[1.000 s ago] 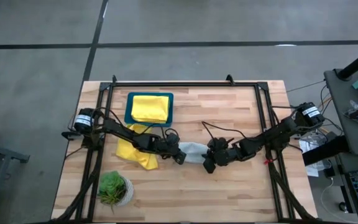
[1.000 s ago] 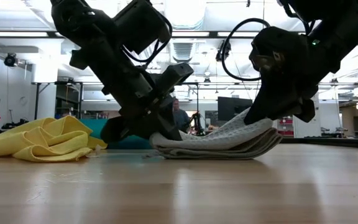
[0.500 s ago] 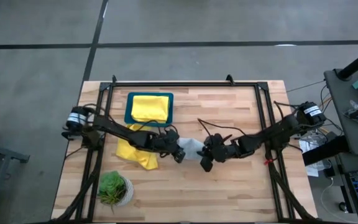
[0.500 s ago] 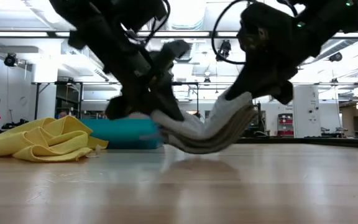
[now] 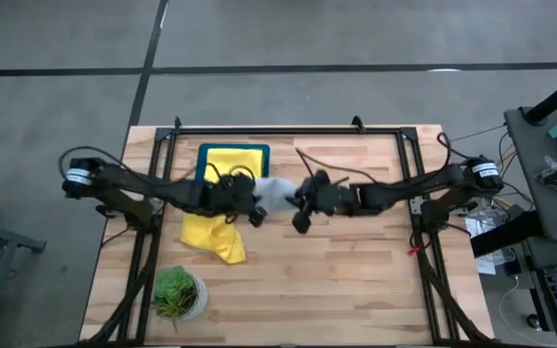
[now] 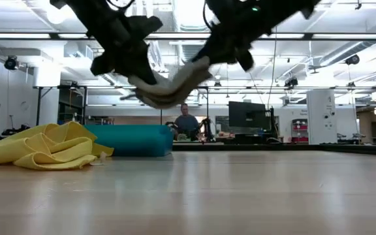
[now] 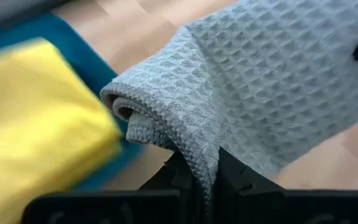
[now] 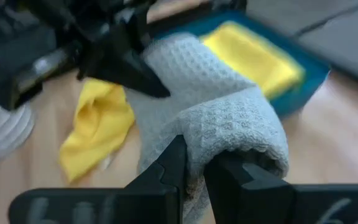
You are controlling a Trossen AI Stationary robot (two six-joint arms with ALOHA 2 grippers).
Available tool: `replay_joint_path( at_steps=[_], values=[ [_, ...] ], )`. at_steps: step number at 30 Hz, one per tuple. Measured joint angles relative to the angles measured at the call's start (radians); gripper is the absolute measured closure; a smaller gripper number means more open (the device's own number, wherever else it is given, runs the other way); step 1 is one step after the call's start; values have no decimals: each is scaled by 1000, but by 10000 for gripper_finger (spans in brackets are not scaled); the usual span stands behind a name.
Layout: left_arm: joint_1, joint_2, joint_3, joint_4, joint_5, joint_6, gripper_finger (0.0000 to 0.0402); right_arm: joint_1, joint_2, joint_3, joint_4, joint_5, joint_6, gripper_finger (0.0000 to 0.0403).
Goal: Fold microfiber towels
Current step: Put the gray microfiber towel into the blue bin
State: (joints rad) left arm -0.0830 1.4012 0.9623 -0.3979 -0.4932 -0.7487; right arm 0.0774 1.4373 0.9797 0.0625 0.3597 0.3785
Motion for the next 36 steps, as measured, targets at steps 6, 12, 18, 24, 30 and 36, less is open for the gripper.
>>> replay_joint_path(
  at_steps=[6,12,18,24,30,36],
  values=[
    [102,-109,-2,-69,-30,117,395,-105,48,122,4,-56,-116,362],
    [201,-157,3,-142,-29,217,396,-180,188,258,1,-106,-196,362],
    [304,-174,-7,-302,-26,231,395,-245,347,400,-1,-154,-246,362],
    [389,-166,-23,-373,-18,236,393,-305,483,516,-6,-243,-241,362],
    [471,-123,-58,-370,2,265,392,-342,561,560,-6,-285,-214,362],
    [517,-62,-89,-312,61,301,391,-358,577,556,-9,-312,-186,362]
  ],
)
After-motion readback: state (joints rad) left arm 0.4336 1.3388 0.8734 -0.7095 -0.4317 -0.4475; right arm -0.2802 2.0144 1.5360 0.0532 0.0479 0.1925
